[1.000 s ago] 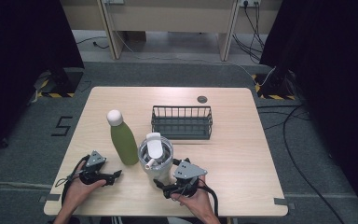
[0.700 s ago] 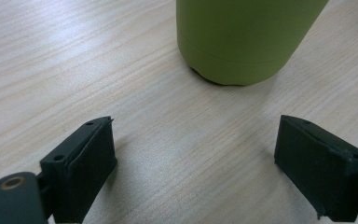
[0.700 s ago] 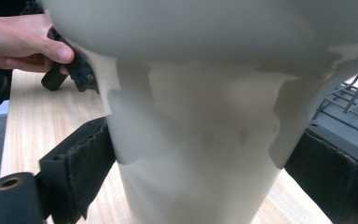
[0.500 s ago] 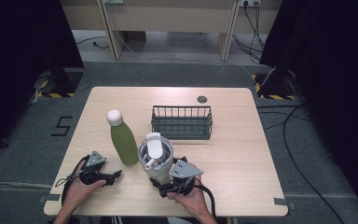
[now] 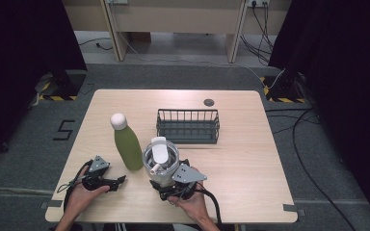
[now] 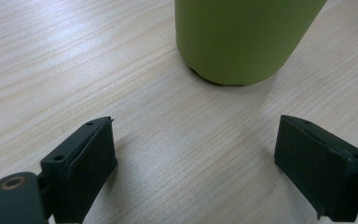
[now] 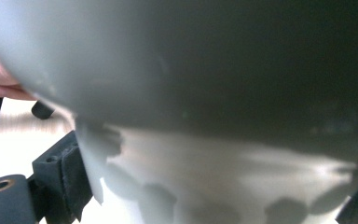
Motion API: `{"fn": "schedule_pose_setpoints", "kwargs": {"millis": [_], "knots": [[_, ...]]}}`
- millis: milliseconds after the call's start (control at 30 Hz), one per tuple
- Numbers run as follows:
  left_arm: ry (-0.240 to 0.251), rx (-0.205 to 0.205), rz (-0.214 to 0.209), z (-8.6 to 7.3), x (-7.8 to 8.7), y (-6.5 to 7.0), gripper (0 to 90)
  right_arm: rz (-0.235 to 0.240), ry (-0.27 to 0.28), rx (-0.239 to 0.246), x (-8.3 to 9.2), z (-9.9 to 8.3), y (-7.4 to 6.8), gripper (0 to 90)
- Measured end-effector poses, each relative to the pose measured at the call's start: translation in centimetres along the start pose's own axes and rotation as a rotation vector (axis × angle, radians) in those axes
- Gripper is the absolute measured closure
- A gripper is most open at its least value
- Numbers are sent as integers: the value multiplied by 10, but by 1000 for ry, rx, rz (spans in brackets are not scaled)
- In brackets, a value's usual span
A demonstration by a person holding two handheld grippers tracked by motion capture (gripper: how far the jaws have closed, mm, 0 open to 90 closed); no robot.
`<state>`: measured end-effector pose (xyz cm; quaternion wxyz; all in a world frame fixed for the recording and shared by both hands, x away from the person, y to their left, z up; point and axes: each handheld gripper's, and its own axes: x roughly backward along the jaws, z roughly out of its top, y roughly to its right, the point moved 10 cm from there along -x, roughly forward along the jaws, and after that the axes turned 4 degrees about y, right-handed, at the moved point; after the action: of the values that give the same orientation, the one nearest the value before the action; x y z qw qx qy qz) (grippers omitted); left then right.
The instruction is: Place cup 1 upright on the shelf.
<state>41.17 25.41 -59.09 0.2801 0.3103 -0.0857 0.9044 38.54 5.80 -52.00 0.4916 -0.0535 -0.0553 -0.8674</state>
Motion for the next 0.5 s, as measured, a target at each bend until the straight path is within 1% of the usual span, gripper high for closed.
{"fn": "schedule_pose_setpoints", "kwargs": {"millis": [167,267,500], "knots": [[0,0,0,0,0,0,116,1,14,3,-2,1,0,82],[0,0,0,0,0,0,116,-6,21,16,-3,1,1,80],[0,0,-1,0,0,0,116,0,31,8,-5,1,1,89]]}}
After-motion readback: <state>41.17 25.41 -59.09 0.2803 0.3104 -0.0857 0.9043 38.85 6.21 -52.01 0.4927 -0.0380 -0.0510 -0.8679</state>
